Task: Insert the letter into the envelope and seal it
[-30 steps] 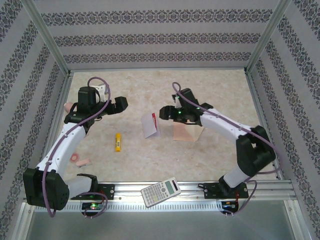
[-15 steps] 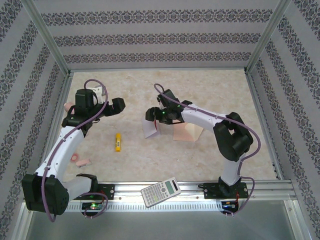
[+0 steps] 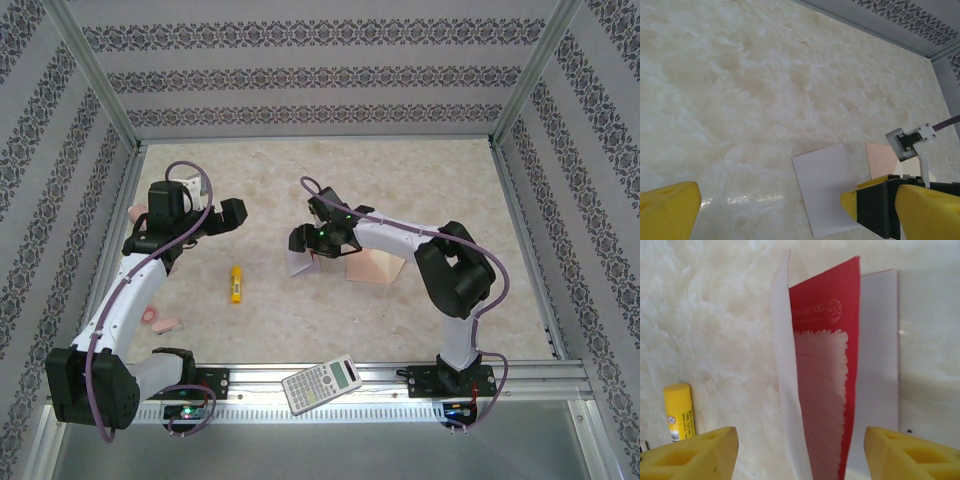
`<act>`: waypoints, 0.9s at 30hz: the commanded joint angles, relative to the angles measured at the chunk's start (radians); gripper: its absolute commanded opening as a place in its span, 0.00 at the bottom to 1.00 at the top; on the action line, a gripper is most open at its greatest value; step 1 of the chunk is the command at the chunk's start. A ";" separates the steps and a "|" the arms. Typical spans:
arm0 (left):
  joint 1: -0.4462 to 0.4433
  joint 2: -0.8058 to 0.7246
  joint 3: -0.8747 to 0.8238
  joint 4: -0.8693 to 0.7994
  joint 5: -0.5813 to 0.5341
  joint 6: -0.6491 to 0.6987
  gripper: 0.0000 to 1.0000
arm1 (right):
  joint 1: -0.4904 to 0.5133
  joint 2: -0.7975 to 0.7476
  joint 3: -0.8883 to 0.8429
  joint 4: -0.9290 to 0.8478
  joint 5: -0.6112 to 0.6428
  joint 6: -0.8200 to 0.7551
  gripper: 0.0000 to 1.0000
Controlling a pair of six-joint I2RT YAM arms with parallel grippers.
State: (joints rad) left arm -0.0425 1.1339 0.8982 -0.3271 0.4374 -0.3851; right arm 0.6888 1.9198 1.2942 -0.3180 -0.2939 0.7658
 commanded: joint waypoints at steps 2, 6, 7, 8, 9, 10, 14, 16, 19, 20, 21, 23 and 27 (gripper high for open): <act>0.018 -0.022 -0.011 0.003 0.018 0.000 1.00 | 0.015 0.029 0.031 -0.005 -0.019 0.012 0.60; 0.021 -0.022 -0.012 0.005 0.021 -0.003 1.00 | 0.016 0.027 0.026 -0.001 -0.013 0.010 0.42; 0.021 -0.022 -0.013 0.005 0.023 -0.003 1.00 | 0.017 0.024 0.024 -0.002 -0.011 0.011 0.36; 0.022 -0.022 -0.012 0.006 0.024 -0.004 1.00 | 0.016 0.019 0.021 -0.001 -0.008 0.009 0.31; 0.023 -0.022 -0.012 0.007 0.025 -0.005 1.00 | 0.016 0.014 0.018 0.000 -0.005 0.008 0.27; 0.024 -0.021 -0.010 0.008 0.026 -0.005 1.00 | 0.016 0.008 0.015 0.000 -0.002 0.004 0.22; 0.026 -0.020 -0.011 0.013 0.034 -0.009 1.00 | 0.015 -0.025 0.010 0.002 -0.002 -0.013 0.06; 0.028 -0.017 -0.009 0.016 0.043 -0.008 1.00 | 0.012 -0.044 0.008 0.005 -0.007 -0.025 0.00; 0.028 -0.015 0.000 0.013 0.085 0.011 1.00 | -0.001 -0.083 0.004 0.012 -0.031 -0.043 0.00; 0.027 -0.013 0.006 0.008 0.112 0.023 1.00 | -0.008 -0.097 0.004 0.012 -0.042 -0.049 0.00; 0.027 -0.011 0.012 0.006 0.139 0.035 1.00 | -0.016 -0.112 0.001 0.015 -0.053 -0.056 0.00; 0.026 -0.003 0.028 -0.003 0.204 0.060 1.00 | -0.035 -0.150 -0.007 0.035 -0.087 -0.066 0.00; 0.027 0.005 0.035 0.018 0.325 0.074 1.00 | -0.093 -0.214 -0.030 0.103 -0.224 -0.036 0.00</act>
State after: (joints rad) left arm -0.0303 1.1351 0.9005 -0.3286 0.6399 -0.3496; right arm 0.6346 1.7592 1.2865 -0.2729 -0.4099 0.7273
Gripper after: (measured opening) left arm 0.997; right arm 0.060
